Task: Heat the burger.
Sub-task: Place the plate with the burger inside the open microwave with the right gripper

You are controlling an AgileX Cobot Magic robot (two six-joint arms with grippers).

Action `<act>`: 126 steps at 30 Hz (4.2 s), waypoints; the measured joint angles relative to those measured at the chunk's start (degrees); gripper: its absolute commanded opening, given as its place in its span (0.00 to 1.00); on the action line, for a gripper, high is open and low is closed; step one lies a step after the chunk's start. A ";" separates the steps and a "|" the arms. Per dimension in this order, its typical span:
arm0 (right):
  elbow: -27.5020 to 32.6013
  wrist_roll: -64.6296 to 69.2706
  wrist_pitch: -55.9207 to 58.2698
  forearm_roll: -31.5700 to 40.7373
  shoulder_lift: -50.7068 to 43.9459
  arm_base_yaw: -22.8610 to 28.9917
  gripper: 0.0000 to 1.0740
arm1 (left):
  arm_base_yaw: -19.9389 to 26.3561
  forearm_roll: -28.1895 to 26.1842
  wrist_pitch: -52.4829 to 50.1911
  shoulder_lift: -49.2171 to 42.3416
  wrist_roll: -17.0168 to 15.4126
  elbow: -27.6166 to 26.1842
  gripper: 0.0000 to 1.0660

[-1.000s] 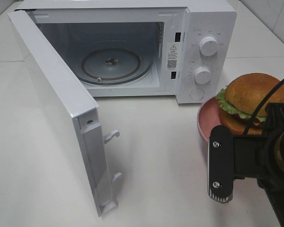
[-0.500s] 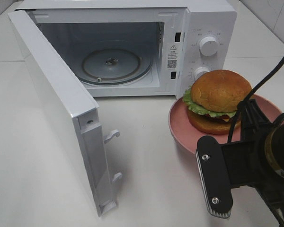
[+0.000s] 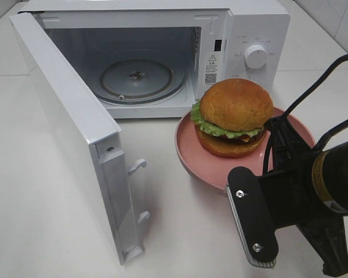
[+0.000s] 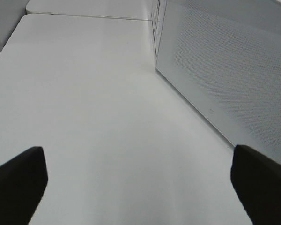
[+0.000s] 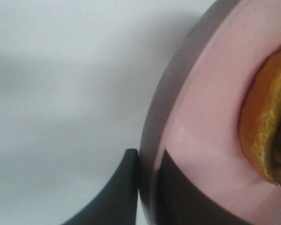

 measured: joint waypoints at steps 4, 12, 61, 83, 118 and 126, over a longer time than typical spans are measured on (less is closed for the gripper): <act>0.00 -2.52 -1.78 0.00 0.00 -2.29 0.00 | 0.00 0.00 0.00 0.00 0.00 0.00 0.94; 0.17 -12.03 -8.25 1.95 0.00 -6.99 0.00 | 0.00 0.00 0.00 0.00 0.00 0.00 0.94; -5.50 -66.75 -14.32 38.04 3.95 -18.51 0.00 | 0.00 0.00 0.00 0.00 0.00 0.00 0.94; -15.01 -67.04 -15.64 36.10 15.99 -15.81 0.00 | 0.00 0.00 0.00 0.00 0.00 0.00 0.94; -31.23 -66.58 -14.90 36.15 31.46 -15.81 0.00 | 0.00 0.00 0.00 0.00 0.00 0.00 0.94; -35.87 -64.29 -13.69 36.15 34.38 -15.81 0.00 | 0.00 0.00 0.00 0.00 0.00 0.00 0.94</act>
